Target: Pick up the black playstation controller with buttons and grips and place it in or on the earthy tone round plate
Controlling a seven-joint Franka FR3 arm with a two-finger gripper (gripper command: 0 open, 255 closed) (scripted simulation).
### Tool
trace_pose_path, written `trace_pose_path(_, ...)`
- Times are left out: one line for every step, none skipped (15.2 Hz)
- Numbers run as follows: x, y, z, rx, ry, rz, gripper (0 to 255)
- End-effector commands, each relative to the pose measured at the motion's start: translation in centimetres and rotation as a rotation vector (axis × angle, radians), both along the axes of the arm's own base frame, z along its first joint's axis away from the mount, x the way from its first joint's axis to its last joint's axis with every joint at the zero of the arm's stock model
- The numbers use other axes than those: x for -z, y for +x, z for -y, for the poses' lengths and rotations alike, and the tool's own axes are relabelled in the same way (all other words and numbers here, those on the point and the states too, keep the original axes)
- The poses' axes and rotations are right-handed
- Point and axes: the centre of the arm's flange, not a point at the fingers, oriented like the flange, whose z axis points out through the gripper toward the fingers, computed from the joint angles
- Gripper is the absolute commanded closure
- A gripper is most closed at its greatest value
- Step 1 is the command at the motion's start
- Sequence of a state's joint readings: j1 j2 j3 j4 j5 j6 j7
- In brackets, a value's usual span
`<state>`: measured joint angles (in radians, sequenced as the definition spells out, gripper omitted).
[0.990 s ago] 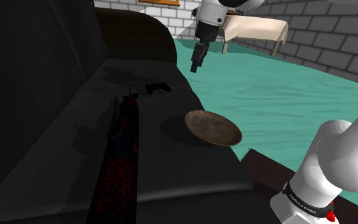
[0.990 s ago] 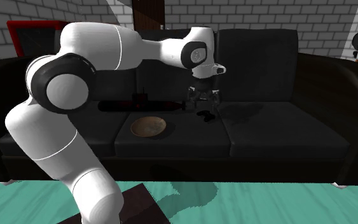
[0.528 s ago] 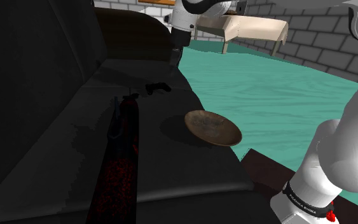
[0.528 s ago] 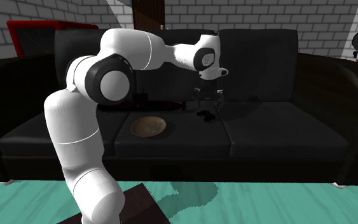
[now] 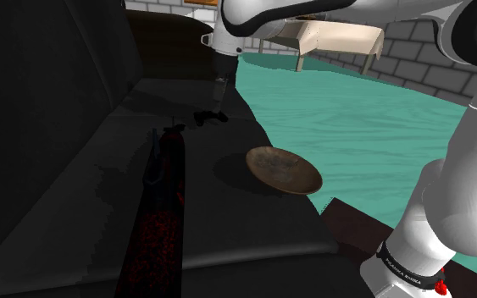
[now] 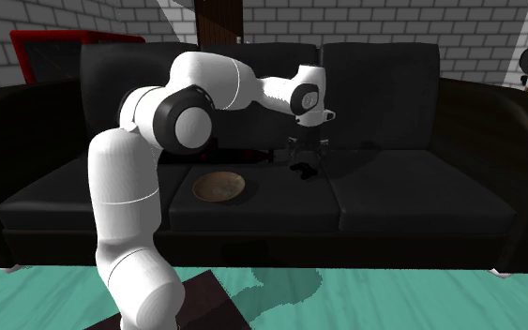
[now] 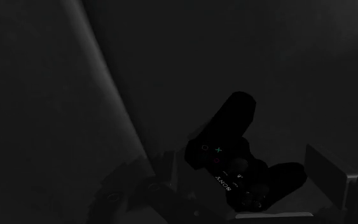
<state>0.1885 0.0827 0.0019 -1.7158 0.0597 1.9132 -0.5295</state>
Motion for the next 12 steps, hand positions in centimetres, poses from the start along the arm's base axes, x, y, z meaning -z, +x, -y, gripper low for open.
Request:
trace_pose_path(1.03,-0.01,-0.01,0.000,0.000,0.000,0)
trace_pose_path(1.33,0.01,-0.03,0.000,0.000,0.000,0)
trace_pose_path(1.33,0.02,-0.04,0.000,0.000,0.000,0)
trace_pose_path(1.33,0.02,-0.04,0.000,0.000,0.000,0)
trace_pose_path(1.33,0.02,-0.04,0.000,0.000,0.000,0)
trace_pose_path(1.33,0.02,-0.04,0.000,0.000,0.000,0)
trace_pose_path(1.33,0.02,-0.04,0.000,0.000,0.000,0)
trace_pose_path(1.33,0.02,-0.04,0.000,0.000,0.000,0)
trace_pose_path(1.33,0.02,-0.04,0.000,0.000,0.000,0)
trace_pose_path(1.33,0.02,-0.04,0.000,0.000,0.000,255)
trace_pose_path(1.33,0.02,-0.04,0.000,0.000,0.000,255)
trace_pose_path(1.33,0.02,-0.04,0.000,0.000,0.000,255)
